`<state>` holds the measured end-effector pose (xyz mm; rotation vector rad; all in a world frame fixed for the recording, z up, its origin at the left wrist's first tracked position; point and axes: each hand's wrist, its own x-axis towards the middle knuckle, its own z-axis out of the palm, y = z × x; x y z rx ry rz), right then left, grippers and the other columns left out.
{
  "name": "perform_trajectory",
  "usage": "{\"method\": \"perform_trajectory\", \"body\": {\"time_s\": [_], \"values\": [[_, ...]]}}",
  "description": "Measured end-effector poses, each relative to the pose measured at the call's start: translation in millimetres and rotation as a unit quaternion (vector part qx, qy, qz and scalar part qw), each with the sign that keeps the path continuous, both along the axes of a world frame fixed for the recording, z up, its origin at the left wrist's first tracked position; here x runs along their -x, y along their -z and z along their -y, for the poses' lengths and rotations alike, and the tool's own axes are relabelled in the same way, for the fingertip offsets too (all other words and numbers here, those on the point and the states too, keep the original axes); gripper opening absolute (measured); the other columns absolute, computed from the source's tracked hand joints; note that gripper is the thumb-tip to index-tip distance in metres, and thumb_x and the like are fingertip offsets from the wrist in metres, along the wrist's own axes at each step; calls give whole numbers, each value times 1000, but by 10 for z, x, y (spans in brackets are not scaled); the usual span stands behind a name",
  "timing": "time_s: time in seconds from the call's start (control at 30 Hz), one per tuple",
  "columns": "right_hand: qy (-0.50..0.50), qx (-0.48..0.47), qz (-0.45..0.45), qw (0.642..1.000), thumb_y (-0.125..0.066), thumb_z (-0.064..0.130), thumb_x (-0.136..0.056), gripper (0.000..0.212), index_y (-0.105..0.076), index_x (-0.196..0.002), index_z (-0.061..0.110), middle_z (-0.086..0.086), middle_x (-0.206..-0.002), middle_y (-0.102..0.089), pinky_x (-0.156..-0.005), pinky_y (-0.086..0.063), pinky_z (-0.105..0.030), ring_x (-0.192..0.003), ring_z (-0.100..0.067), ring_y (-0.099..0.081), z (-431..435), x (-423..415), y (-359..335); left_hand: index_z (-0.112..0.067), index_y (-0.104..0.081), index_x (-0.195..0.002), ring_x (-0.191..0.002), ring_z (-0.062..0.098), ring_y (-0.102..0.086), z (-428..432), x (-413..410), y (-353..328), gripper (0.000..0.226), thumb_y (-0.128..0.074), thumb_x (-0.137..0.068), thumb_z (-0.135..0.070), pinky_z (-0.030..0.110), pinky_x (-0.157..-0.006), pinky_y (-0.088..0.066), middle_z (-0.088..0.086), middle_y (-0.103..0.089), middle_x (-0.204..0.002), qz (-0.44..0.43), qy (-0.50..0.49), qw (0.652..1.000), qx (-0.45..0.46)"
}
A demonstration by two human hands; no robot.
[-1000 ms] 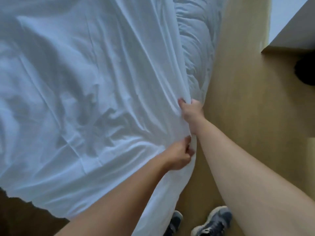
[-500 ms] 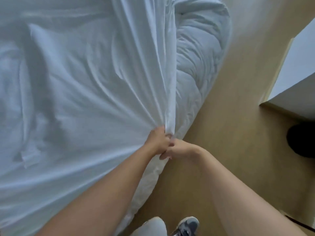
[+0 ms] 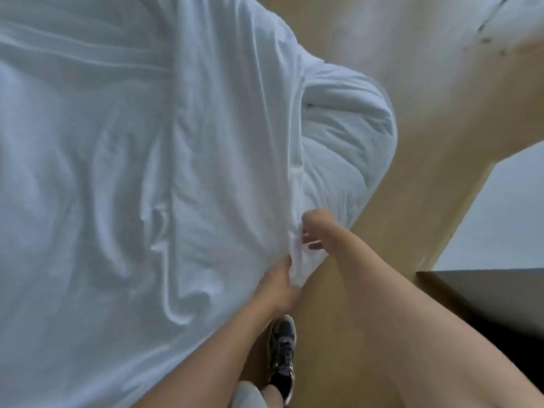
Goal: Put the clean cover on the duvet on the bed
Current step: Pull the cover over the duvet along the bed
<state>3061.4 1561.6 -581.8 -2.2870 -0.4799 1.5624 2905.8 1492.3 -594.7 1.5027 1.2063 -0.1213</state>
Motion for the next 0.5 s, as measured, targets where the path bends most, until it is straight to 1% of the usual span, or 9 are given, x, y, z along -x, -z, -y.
{"method": "perform_trajectory", "body": {"time_s": [0.03, 0.07, 0.13, 0.2, 0.27, 0.3, 0.37, 0.43, 0.5], "values": [[70, -32, -15, 997, -47, 15, -92, 30, -63, -115, 3, -16, -103, -70, -78, -62, -44, -90, -32, -72, -190, -168, -21, -32, -44, -141, -119, 22, -57, 31, -36, 4, 55, -51, -87, -38, 33, -92, -48, -5, -57, -132, -3, 32, 999, 17], [108, -67, -45, 991, -51, 24, -94, 30, -64, -116, 6, -14, -101, -71, -71, -62, -43, -86, -31, -72, -383, -287, -46, -29, -43, -143, -124, 23, -53, -14, -109, 16, 58, -57, -86, -33, 37, -100, -47, -4, -53, -136, -6, 45, 999, 20], [82, -114, -92, 986, -66, 44, -92, 36, -69, -107, 11, -9, -99, -74, -71, -62, -44, -86, -31, -73, -795, -395, -118, -24, -34, -149, -132, 22, -44, -328, -352, 28, 71, -66, -85, -29, 34, -110, -39, -3, -41, -145, -2, 12, 999, -32], [65, -150, -84, 983, -74, 36, -89, 26, -70, -97, 11, -10, -95, -75, -74, -62, -43, -83, -29, -73, -1081, -446, -114, -22, -28, -152, -134, 21, -39, -758, -655, -56, 78, -69, -86, -30, 30, -107, -36, -4, -37, -146, 0, -36, 996, -76], [88, -159, -67, 981, -71, 26, -89, 16, -69, -94, 11, -7, -91, -73, -63, -58, -31, -75, -24, -71, -1240, -566, -102, -21, -32, -151, -135, 21, -40, -1158, -937, -181, 71, -67, -90, -29, 31, -105, -37, -5, -41, -144, 11, -82, 990, -115], [102, -147, -85, 980, -70, 23, -89, 17, -69, -97, 9, -7, -90, -72, -63, -55, -29, -74, -24, -69, -1261, -677, -89, -22, -36, -149, -132, 20, -44, -1252, -1086, -203, 64, -65, -92, -29, 31, -102, -38, -7, -46, -140, 27, -107, 987, -116], [128, -119, -169, 970, -68, 21, -87, 23, -70, -105, 6, -11, -91, -71, -67, -54, -32, -76, -26, -68, -1327, -971, -67, -26, -40, -147, -126, 21, -53, -1187, -1398, -229, 56, -61, -96, -35, 29, -94, -41, -8, -54, -135, 37, -114, 991, -64], [140, -106, -269, 947, -64, 24, -90, 32, -70, -115, 6, -14, -102, -74, -69, -59, -36, -84, -29, -72, -1488, -1281, -131, -25, -41, -146, -123, 21, -58, -920, -1668, -215, 57, -60, -94, -41, 28, -96, -44, -4, -58, -134, 10, -104, 994, -24], [112, -114, -347, 924, -57, 28, -95, 38, -67, -124, 6, -14, -111, -73, -73, -60, -37, -93, -30, -72, -1763, -1529, -192, -19, -49, -135, -118, 21, -61, -929, -1893, -98, 51, -62, -92, -42, 33, -100, -49, -1, -62, -125, -29, -130, 990, -34]]}}
